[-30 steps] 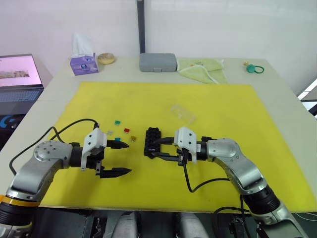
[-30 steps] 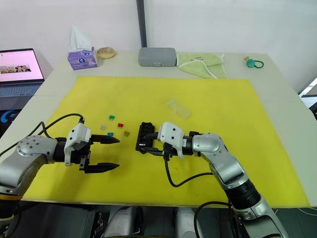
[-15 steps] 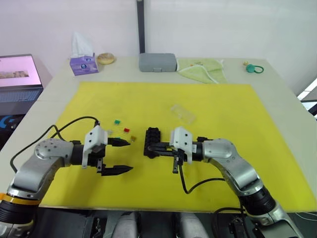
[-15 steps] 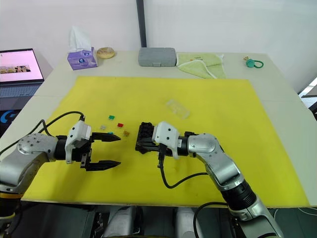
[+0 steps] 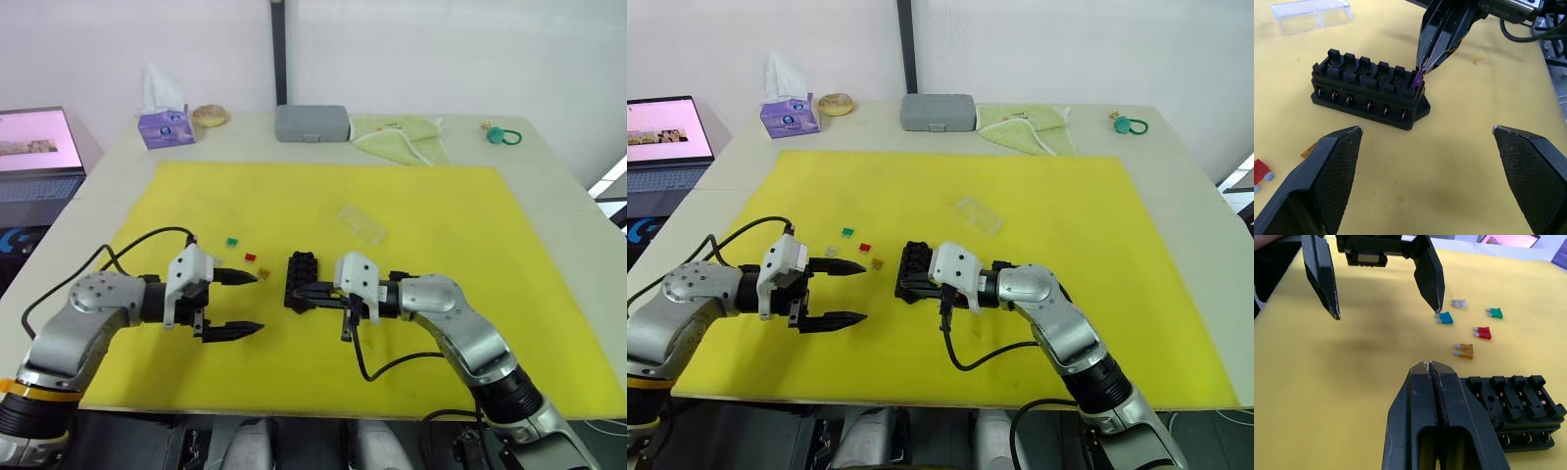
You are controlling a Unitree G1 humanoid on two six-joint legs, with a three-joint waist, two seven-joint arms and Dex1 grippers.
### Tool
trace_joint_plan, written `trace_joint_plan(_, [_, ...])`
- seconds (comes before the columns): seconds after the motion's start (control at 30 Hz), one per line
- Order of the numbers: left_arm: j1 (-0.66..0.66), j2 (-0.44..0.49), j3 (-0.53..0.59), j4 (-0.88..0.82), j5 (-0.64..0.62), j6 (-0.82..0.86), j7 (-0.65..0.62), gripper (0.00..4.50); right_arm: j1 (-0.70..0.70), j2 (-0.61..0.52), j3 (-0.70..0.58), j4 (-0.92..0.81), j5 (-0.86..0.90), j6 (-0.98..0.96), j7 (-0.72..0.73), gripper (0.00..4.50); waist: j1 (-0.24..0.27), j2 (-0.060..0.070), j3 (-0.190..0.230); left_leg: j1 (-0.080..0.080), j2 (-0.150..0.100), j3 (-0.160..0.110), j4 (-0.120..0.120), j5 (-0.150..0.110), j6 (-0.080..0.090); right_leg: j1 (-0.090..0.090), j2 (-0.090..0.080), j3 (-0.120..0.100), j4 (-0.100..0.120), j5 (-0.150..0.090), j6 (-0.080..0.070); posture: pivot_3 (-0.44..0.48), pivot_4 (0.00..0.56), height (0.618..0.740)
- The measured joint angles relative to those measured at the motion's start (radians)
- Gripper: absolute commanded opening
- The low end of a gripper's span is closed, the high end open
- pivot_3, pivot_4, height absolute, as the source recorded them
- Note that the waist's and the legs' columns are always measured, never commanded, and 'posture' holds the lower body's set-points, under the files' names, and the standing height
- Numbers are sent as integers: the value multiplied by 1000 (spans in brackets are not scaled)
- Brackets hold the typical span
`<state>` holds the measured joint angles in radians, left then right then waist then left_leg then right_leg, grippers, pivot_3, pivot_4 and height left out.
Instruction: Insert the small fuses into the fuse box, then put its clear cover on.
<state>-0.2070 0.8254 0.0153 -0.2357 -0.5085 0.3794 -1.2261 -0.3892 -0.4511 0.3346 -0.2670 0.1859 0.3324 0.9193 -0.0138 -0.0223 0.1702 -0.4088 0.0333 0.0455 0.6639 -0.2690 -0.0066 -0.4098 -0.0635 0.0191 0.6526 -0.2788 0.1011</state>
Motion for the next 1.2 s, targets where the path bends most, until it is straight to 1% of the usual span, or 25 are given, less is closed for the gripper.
trace_joint_plan(0.6, [0, -1, 0, 7, 17, -15, 2, 4500, -23, 7, 5, 80, -26, -92, -9, 78, -1, 0, 0, 1, 0, 0, 0, 0, 0, 0, 0, 0, 1, 0, 0, 0, 150, 737])
trace_joint_plan(1.2, [-2, -10, 0, 23, 28, -16, 10, 4500, -10, 1, 23, 79, -37, -103, 9, 78, -1, 0, -1, 2, 0, 0, 0, 0, 0, 1, 0, 0, 1, 0, 0, 0, 150, 737])
